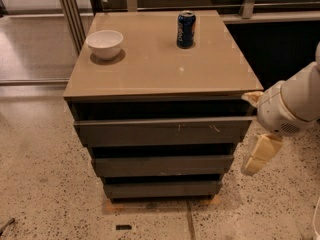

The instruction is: Open middle drawer

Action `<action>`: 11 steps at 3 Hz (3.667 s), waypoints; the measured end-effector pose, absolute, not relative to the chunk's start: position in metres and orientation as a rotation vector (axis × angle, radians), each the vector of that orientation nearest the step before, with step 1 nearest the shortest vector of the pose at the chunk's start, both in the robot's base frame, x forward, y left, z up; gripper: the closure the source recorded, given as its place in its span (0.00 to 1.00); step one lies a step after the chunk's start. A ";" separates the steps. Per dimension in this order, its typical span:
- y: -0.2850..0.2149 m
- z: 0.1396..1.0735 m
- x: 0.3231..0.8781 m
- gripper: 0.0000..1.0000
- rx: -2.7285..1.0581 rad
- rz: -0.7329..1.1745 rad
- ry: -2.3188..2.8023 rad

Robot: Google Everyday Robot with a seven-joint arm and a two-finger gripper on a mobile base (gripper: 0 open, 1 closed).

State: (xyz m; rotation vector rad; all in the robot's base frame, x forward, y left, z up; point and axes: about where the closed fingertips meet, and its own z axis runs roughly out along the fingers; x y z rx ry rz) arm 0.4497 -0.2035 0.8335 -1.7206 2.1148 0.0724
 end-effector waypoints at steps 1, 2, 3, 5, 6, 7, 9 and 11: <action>-0.187 0.758 0.449 0.00 -1.754 0.226 2.109; -0.187 0.758 0.449 0.00 -1.754 0.226 2.109; -0.198 0.722 0.449 0.00 -1.792 0.187 2.102; -0.178 0.600 0.466 0.00 -1.890 0.246 2.003; -0.162 0.552 0.474 0.00 -1.910 0.307 1.969; -0.162 0.552 0.474 0.00 -1.910 0.307 1.969; -0.174 0.513 0.486 0.00 -2.006 0.134 1.846; -0.172 0.480 0.514 0.00 -2.007 0.095 1.749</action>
Offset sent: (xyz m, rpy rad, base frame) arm -0.0004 0.0134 -0.0569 0.0508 0.0600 0.0363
